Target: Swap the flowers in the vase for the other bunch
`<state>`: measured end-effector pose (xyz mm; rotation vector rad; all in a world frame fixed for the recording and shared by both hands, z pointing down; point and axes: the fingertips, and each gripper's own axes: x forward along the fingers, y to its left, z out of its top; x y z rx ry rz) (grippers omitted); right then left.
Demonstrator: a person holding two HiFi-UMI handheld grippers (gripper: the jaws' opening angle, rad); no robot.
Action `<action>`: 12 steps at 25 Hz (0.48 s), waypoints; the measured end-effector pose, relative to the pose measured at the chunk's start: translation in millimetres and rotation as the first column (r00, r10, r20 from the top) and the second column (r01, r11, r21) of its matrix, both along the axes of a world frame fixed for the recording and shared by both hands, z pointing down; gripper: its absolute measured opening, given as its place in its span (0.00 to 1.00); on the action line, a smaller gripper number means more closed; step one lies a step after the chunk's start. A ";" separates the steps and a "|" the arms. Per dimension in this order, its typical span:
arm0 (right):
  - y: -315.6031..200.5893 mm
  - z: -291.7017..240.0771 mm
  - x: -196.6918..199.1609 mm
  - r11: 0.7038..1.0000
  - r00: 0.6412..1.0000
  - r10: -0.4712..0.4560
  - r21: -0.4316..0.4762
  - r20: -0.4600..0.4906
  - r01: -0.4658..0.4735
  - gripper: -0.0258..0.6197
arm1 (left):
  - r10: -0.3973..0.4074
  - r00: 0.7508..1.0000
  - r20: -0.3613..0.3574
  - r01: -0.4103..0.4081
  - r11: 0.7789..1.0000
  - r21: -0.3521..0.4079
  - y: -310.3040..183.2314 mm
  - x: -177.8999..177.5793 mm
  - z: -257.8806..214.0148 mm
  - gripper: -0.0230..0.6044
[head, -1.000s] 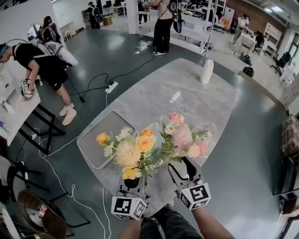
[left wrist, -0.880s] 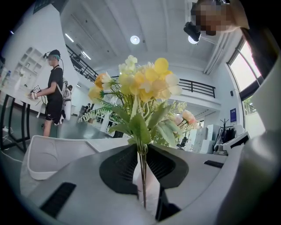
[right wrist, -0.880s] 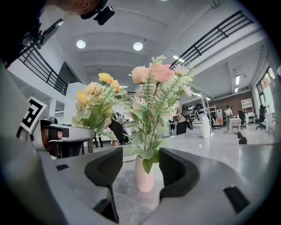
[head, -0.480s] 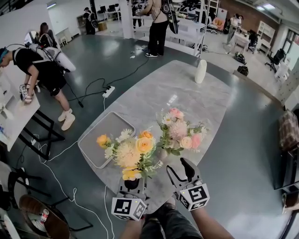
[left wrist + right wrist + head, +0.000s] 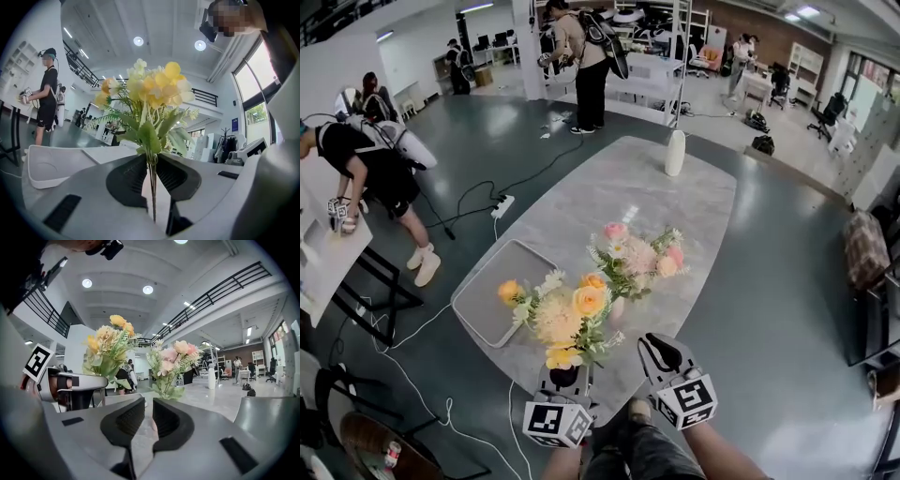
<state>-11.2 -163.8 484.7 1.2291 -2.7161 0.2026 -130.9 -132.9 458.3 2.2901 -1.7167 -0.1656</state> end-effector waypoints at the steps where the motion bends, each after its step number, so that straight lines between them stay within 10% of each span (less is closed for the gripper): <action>1: 3.4 -2.0 2.1 1.000 1.000 0.000 -0.001 0.002 0.000 0.13 | 0.008 1.000 0.001 -0.008 1.000 -0.001 2.6 2.7 -0.8 0.15; 12: 52.0 -23.0 -1.3 0.998 0.998 -0.061 0.012 -0.003 0.061 0.09 | 0.064 0.998 0.004 -0.064 0.998 0.010 38.7 14.3 -13.3 0.15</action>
